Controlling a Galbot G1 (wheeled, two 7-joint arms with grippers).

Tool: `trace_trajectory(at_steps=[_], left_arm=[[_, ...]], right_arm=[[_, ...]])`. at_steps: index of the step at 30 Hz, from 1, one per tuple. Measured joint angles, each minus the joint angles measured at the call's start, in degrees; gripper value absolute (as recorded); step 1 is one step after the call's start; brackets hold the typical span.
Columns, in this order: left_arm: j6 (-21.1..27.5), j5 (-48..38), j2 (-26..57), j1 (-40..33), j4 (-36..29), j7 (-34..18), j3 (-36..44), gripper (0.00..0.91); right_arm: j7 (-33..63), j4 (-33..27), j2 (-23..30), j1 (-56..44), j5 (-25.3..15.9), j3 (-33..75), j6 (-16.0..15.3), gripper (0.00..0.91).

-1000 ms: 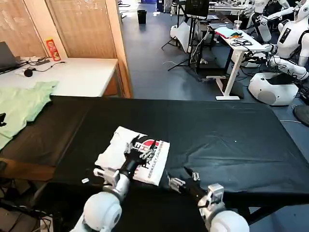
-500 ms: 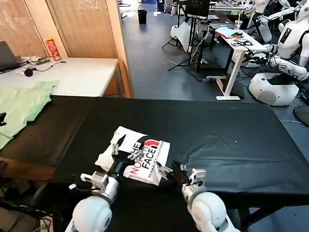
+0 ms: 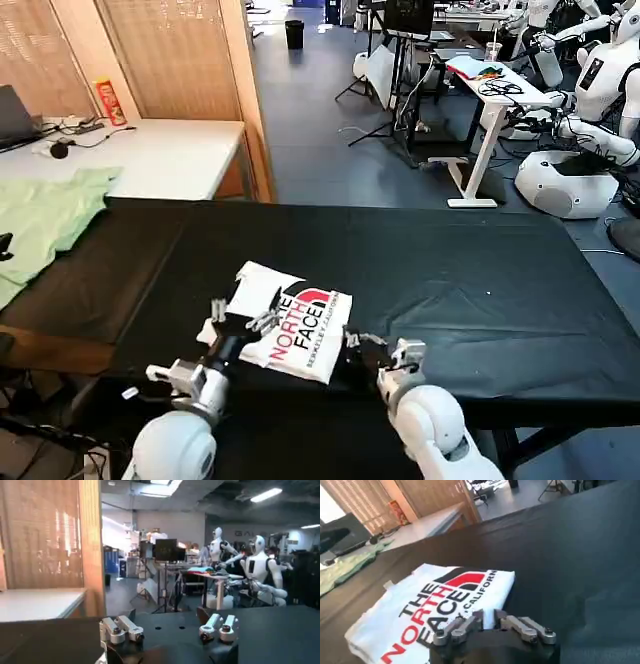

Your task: Fold and organize the clothes.

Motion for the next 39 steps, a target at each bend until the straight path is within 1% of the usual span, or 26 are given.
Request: trace_trajectory(at_steps=[5,9,10,11,15,22,23,24,25,26,27,28,29,30,31,32,35,39], left_arm=[[-0.55,0.16,-0.11,0.67,0.0,0.01,-0.9,0.878],[-0.76,0.3,-0.42,0.93,0.14,0.01,-1.22,0.878],[-0.78,0.31,-0.52,0.99,0.18,0.0,-1.27,0.878],[-0.81,0.34,-0.59,1.04,0.21,0.01,-1.29,0.878],[-0.87,0.54,-0.76,1.11,0.5,0.03,-1.3,0.878],[-0.87,0.76,-1.0,1.29,0.63,0.05,-1.25,0.878],[-0.9,0.8,-1.01,1.37,0.62,0.05,-1.3,0.878],[-0.93,0.85,-1.01,1.49,0.61,0.05,-1.4,0.878],[-0.97,0.86,-1.0,1.63,0.6,0.05,-1.52,0.878],[-1.02,0.86,-1.0,1.73,0.58,0.06,-1.56,0.878],[-1.08,0.89,-1.02,1.81,0.58,0.06,-1.66,0.878],[-1.1,0.91,-1.09,1.89,0.56,0.06,-1.72,0.878],[-1.12,0.92,-1.14,1.95,0.55,0.06,-1.73,0.878],[-1.15,0.96,-1.23,1.98,0.54,0.06,-1.77,0.878],[-1.19,1.02,-1.32,2.04,0.52,0.07,-1.77,0.878],[-1.21,1.05,-1.41,2.07,0.51,0.08,-1.78,0.878],[-1.26,1.11,-1.57,2.1,0.49,0.09,-1.78,0.878],[-1.35,1.2,-1.81,2.09,0.49,0.09,-1.79,0.878]], right_arm=[[-0.57,-0.71,-1.79,0.3,1.16,0.74,0.04,0.02],[-2.16,0.25,-2.85,-0.66,1.67,0.92,0.08,0.029],[-2.46,0.67,-3.11,-0.96,2.05,0.89,0.01,0.546],[-2.58,1.18,-3.36,-1.26,2.4,0.85,-0.18,0.878],[-2.73,3.15,-3.84,-2.05,2.93,0.62,-0.59,0.878],[-2.71,2.74,-3.14,-1.62,3.08,-0.16,-0.78,0.878],[-2.71,2.59,-2.97,-1.48,3.08,-0.33,-0.79,0.78],[-2.71,2.35,-2.8,-1.33,3.06,-0.46,-0.79,0.722],[-2.71,2.04,-2.54,-1.14,3.05,-0.62,-0.79,0.702],[-2.71,1.84,-2.32,-1.0,3.02,-0.79,-0.79,0.614],[-2.71,1.45,-2.11,-0.82,2.96,-0.9,-0.78,0.585],[-2.71,1.14,-1.92,-0.67,2.91,-1.0,-0.77,0.488],[-2.73,0.97,-1.81,-0.58,2.9,-1.12,-0.76,0.293],[-2.74,0.74,-1.69,-0.47,2.86,-1.2,-0.76,0.234],[-2.75,0.59,-1.64,-0.37,2.86,-1.25,-0.77,0.195],[-2.77,0.43,-1.61,-0.28,2.85,-1.26,-0.78,0.107],[-2.79,-0.01,-1.67,-0.06,2.8,-1.22,-0.8,0.078],[-3.25,-0.75,-2.21,0.54,2.81,-0.91,-0.78,0.068]])
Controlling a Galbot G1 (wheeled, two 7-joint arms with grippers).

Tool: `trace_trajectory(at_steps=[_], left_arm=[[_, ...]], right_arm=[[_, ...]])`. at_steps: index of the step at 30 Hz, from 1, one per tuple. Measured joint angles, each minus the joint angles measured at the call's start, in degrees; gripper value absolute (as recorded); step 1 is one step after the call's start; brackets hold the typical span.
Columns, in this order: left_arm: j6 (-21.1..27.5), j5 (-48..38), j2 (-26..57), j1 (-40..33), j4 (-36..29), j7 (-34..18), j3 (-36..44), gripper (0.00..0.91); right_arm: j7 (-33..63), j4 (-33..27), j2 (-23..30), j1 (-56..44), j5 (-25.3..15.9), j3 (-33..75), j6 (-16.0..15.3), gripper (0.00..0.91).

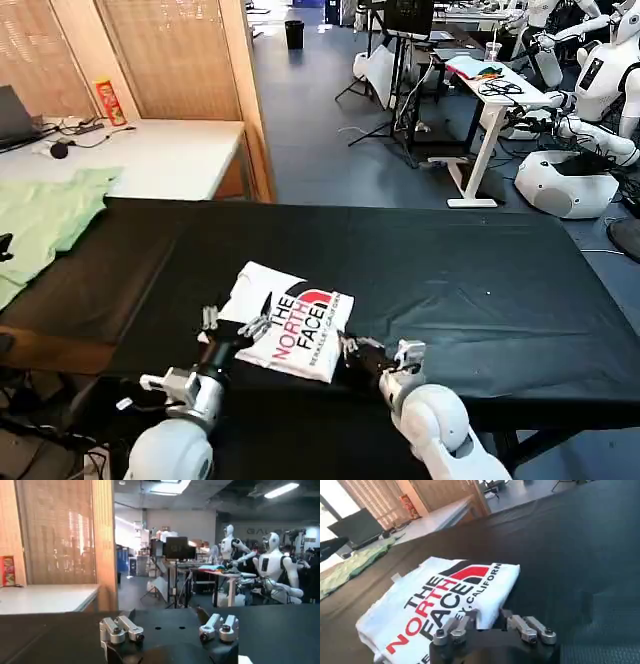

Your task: Fold and organize the clothes.

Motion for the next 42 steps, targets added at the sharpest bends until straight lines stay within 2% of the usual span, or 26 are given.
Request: trace_trajectory(at_steps=[5,6,7,8,11,14,18,21,24,31,34,36,38,42], left_arm=[[-0.41,0.09,-0.16,0.61,-0.03,0.04,-0.42,0.878],[-0.58,0.09,-0.16,0.75,-0.03,0.05,-0.57,0.878],[-0.7,0.1,-0.16,0.85,0.02,0.05,-0.73,0.878],[-0.73,0.11,-0.2,0.89,0.14,0.03,-0.9,0.878],[-0.74,0.44,-0.44,1.09,0.72,-0.56,-1.19,0.878],[-0.86,-0.15,-0.45,1.45,1.3,-2.19,-1.47,0.878],[-1.5,-1.3,-0.07,2.26,1.97,-2.94,-2.62,0.878],[-0.07,-1.6,0.67,3.16,1.58,-2.87,-3.0,0.878],[0.81,-2.13,1.42,4.39,0.57,-4.17,-2.96,0.878],[1.02,-3.92,4.57,9.7,-3.56,-7.03,-4.42,0.878],[0.97,-4.1,5.76,13.09,-5.4,-8.32,-5.01,0.878],[1.03,-4.65,6.26,15.32,-6.29,-8.6,-5.33,0.878],[1.52,-5.25,6.76,17.36,-7.09,-8.88,-5.72,0.878],[2.5,-5.46,7.18,20.64,-8.2,-9.02,-6.05,0.878]], right_arm=[[-1.91,-1.84,-2.17,2.1,0.3,1.29,0.0,0.068],[-2.32,-2.42,-3.0,2.89,0.34,1.66,-0.07,0.176],[-2.88,-3.08,-3.97,3.79,0.36,1.98,-0.28,0.38],[-3.63,-3.89,-5.24,4.97,0.36,2.26,-0.67,0.878],[-4.69,-5.08,-8.77,7.45,0.28,2.79,-1.06,0.878],[-3.84,-4.11,-11.73,7.41,-1.53,3.42,0.02,0.878],[-1.71,0.59,-13.34,3.58,-5.21,4.44,3.75,0.878],[-1.16,3.89,-13.65,-0.62,-9.74,5.14,7.7,0.878],[0.26,6.54,-13.38,-5.56,-15.78,6.02,13.7,0.878],[5.53,8.38,-10.67,-19.83,-30.82,8.4,31.8,0.878],[8.45,9.36,-8.93,-25.49,-34.89,9.6,37.53,0.878],[9.95,10.03,-8.01,-28.98,-35.9,10.19,39.18,0.878],[11.33,11.15,-7.25,-32.2,-36.04,10.73,39.55,0.878],[12.17,14.79,-5.94,-38.65,-33.36,11.69,37.09,0.878]])
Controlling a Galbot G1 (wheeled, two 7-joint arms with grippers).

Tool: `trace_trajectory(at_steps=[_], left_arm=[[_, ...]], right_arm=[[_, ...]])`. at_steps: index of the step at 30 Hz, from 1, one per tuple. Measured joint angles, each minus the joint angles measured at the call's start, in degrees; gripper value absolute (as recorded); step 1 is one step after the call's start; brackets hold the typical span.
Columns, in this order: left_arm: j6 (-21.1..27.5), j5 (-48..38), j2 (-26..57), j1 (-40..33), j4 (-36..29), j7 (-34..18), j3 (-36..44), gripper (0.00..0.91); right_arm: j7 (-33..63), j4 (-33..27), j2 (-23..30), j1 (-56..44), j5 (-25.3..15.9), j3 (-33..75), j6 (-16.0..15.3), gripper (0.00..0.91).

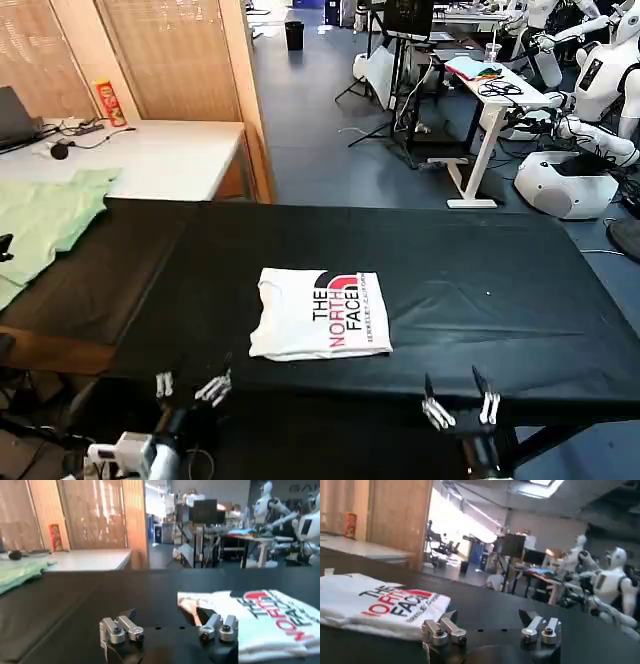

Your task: Fold and organize the clothes.

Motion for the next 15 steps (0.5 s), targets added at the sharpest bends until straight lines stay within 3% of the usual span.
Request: trace_trajectory(at_steps=[7,15], left_arm=[[2.98,-0.44,-0.16,2.01,-1.73,0.07,-0.28,0.878],[5.45,-1.9,-0.2,1.23,-2.53,0.35,-0.28,0.878]], right_arm=[[1.54,7.52,1.62,-7.79,7.51,1.39,-8.68,0.878],[1.61,9.88,1.91,-9.77,8.35,1.51,-9.77,0.878]])
